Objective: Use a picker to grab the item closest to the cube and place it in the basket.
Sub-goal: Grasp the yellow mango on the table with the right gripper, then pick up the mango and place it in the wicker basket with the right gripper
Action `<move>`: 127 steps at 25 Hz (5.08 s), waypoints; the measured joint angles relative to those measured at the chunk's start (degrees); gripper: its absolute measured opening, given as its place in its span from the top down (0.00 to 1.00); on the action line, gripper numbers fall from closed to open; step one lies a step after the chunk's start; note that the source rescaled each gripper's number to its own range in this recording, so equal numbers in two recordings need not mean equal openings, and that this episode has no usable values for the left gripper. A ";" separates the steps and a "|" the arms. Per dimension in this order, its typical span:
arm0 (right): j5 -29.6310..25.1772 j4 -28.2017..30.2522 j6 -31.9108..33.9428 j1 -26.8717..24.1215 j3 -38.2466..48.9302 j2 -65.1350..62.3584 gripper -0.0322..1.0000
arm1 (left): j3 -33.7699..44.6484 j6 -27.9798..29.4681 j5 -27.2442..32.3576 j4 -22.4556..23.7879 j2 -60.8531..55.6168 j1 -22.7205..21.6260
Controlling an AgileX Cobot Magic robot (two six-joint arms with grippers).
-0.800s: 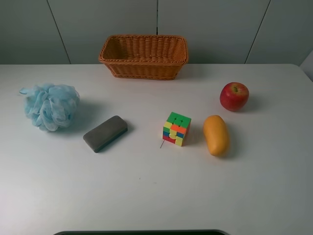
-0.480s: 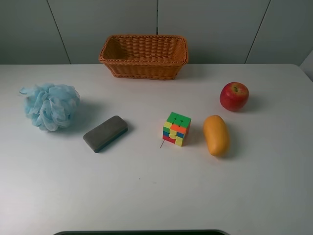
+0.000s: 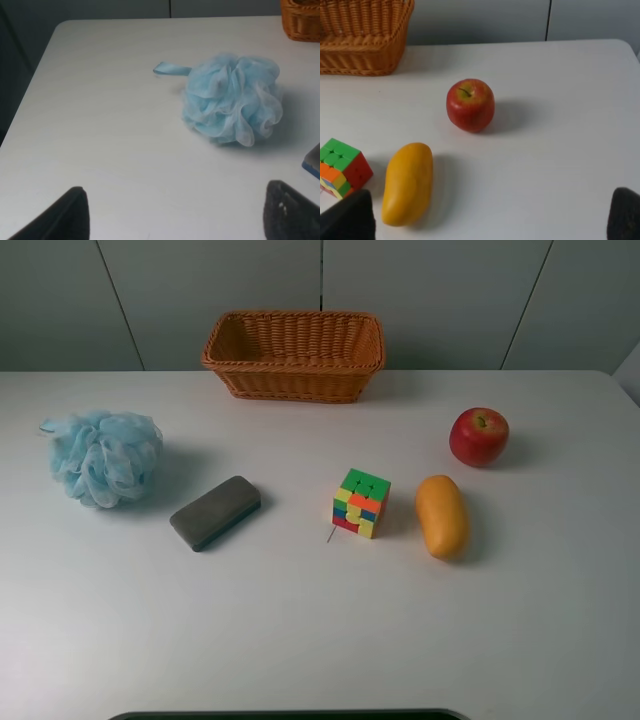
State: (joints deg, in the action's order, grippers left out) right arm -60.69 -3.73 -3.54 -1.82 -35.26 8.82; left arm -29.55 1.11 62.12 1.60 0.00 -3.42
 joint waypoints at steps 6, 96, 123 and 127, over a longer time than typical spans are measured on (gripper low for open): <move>-3.72 -1.74 -2.28 0.00 -12.73 23.83 0.00 | 0.00 0.00 0.00 0.00 0.00 0.00; 42.32 -6.12 0.22 24.57 -65.14 114.22 0.91 | 0.00 0.21 0.00 0.00 0.00 0.00; 47.84 -6.12 -0.31 24.59 -68.39 127.14 0.01 | 0.00 0.10 0.00 0.00 0.00 0.00; 47.84 -6.12 -0.38 24.59 -68.39 127.14 0.01 | 0.00 0.10 0.00 0.00 0.00 0.00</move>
State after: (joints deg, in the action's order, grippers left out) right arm -12.85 -9.85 -3.93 22.77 -103.65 135.96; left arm -29.55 1.22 62.12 1.60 0.00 -3.42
